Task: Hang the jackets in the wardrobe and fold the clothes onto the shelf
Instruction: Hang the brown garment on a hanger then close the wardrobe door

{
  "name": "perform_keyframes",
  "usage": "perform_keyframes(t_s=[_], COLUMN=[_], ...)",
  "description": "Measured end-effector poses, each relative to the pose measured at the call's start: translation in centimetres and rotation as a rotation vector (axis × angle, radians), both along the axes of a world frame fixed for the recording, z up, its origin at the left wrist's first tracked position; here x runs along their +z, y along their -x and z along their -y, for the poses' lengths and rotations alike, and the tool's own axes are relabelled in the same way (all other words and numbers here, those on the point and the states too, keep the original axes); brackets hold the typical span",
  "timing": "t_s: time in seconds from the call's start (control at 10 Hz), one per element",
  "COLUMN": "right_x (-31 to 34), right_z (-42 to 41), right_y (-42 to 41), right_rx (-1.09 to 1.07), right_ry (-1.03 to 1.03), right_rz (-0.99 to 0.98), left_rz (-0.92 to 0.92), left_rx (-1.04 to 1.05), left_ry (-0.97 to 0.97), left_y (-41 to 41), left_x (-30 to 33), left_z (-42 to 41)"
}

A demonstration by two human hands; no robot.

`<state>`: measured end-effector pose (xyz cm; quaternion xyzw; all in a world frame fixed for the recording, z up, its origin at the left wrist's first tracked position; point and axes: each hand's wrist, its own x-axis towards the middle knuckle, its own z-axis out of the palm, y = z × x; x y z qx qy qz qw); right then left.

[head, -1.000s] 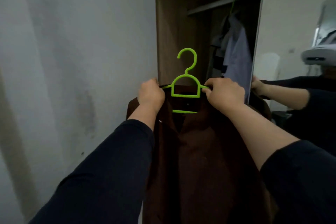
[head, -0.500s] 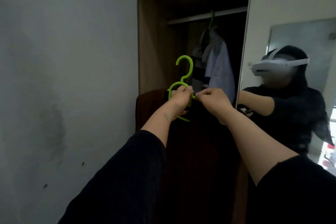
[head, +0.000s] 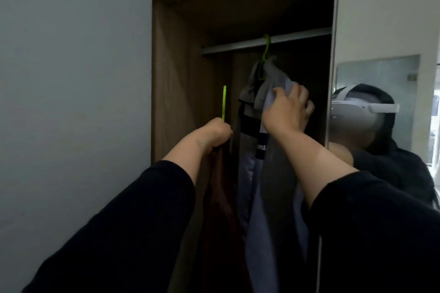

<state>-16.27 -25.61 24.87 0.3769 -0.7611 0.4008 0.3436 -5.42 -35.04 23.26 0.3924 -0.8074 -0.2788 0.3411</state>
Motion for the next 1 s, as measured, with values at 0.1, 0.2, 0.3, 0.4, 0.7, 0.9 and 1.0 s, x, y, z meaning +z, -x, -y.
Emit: perform_keyframes(t_s=[0.1,0.2,0.3,0.4,0.7,0.9,1.0], right_x=[3.1,5.6,6.6,7.0,6.5,6.1,6.1], right_z=[2.9,4.8,6.4,7.6,10.7,11.7,11.7], right_y=[2.1,3.8,4.4,4.4,5.1,5.8,5.6], right_rx=[-0.1,-0.123,-0.121,-0.141,-0.115,-0.122,-0.134], right_ry=[-0.028,-0.068,-0.059,-0.038,0.006,0.01,0.001], right_rz=[-0.027,-0.024,-0.072,-0.119,-0.166,-0.165,-0.154], left_rz=[0.002,-0.009,0.001,0.032,-0.041,-0.023,0.002], left_rx=[0.036,0.069,0.074,0.094,0.099,0.134,0.118], left_ry=[0.067,0.138,0.198,0.267,0.503,0.594,0.537], left_y=[0.7,1.7,3.8,5.1,9.1,11.8,13.1], left_x=[2.7,4.8,7.7,10.8,20.7,20.8,18.7], left_z=[2.7,5.2,9.0,10.7,13.0,15.9,17.3])
